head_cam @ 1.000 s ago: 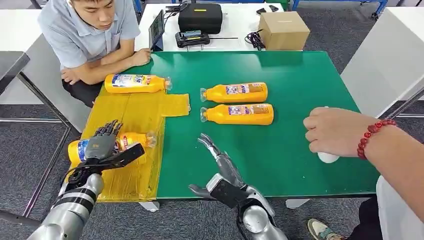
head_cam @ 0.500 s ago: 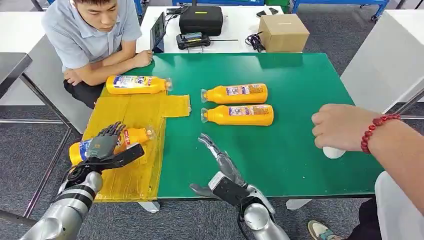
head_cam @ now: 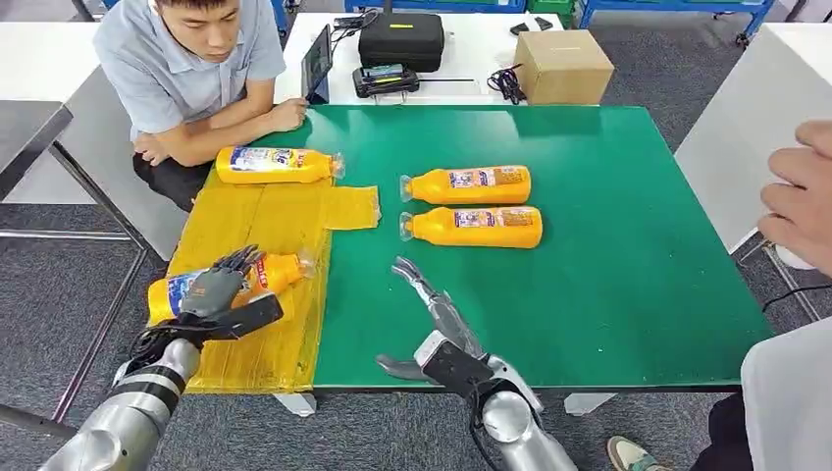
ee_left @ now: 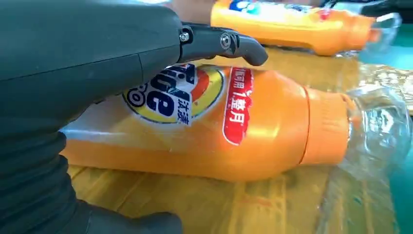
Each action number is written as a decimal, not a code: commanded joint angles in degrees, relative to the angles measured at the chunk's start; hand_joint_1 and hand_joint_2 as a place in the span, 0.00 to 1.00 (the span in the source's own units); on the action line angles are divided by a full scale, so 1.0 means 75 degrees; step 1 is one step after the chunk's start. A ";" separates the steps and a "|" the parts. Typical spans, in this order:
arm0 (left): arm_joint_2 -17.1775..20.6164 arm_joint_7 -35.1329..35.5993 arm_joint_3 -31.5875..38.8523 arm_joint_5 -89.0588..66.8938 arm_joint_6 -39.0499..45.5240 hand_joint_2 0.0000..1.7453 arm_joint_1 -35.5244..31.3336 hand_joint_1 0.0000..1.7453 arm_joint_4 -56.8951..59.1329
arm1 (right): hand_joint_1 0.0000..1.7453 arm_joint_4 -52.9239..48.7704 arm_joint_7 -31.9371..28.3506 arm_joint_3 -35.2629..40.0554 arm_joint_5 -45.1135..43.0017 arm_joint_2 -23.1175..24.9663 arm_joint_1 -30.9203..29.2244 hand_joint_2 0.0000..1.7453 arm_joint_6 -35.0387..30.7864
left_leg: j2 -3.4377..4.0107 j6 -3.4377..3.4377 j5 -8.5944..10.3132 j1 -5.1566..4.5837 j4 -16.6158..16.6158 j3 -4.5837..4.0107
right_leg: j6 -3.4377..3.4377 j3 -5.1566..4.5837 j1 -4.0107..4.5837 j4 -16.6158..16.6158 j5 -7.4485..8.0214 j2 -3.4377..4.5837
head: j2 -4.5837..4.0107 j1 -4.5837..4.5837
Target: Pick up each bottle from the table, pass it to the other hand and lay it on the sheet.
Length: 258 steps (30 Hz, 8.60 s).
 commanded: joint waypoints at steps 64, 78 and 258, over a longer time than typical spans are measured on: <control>-0.2291 -0.1732 -0.3125 0.6626 0.1445 1.00 0.4435 0.00 -0.9173 | 0.00 -0.3323 0.0341 -0.2343 0.1790 0.0889 0.1519 1.00 -0.2029 | 0.0042 0.0012 0.0010 -0.0013 0.0012 -0.0176 | 0.0012 -0.0188 -0.0005 -0.0001 0.0018 0.0023 | 0.0000 0.0000; -0.2406 -0.1016 -0.3197 0.8742 -0.0468 1.00 0.4149 0.00 -0.8131 | 0.00 -0.3754 -0.0439 -0.3916 -0.0155 0.1346 0.1579 1.00 -0.1648 | 0.0024 0.0012 0.0014 -0.0006 0.0007 -0.0160 | 0.0007 -0.0162 0.0001 -0.0015 0.0017 0.0004 | 0.0000 0.0000; -0.2151 0.1048 -0.4115 0.8223 -0.0914 1.00 0.4373 0.00 -0.7783 | 0.00 0.3859 0.3600 -0.2094 0.7884 -0.1040 -0.1216 1.00 -0.2236 | 0.0099 0.0020 0.0029 -0.0009 0.0005 -0.0113 | 0.0010 -0.0141 0.0002 -0.0023 0.0057 0.0059 | 0.0000 -0.0003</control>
